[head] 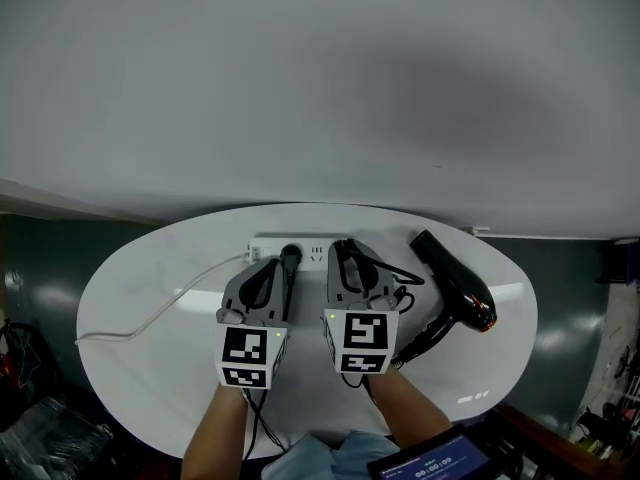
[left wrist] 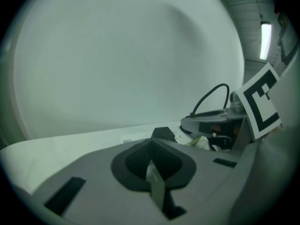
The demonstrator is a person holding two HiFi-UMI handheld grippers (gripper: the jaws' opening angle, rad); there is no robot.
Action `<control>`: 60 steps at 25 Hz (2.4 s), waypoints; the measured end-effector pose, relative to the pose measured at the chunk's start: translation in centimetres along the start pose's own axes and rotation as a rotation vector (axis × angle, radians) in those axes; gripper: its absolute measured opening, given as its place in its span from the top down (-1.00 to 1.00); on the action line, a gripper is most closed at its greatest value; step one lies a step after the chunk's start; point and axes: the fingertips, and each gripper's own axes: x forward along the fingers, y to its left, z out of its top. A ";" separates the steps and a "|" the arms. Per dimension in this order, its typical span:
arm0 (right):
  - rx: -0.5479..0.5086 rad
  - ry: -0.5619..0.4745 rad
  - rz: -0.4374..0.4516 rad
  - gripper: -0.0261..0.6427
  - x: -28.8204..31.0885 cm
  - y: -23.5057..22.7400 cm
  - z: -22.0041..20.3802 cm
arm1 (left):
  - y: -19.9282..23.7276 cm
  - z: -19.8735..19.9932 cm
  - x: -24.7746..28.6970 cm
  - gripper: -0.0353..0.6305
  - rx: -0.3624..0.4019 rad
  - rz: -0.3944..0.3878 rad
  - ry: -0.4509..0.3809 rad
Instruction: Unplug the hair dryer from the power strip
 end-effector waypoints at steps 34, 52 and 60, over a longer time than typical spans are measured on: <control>0.035 0.021 -0.002 0.70 -0.7 -0.7 -0.1 | -0.9 0.1 0.1 0.89 0.075 -0.009 0.056; 0.004 -0.013 -0.008 0.70 -1.2 0.1 1.4 | -0.7 0.6 -0.2 0.90 0.132 0.003 0.067; -0.022 -0.038 -0.022 0.71 -2.0 0.3 2.2 | -0.7 0.7 -0.4 0.90 0.112 -0.003 0.054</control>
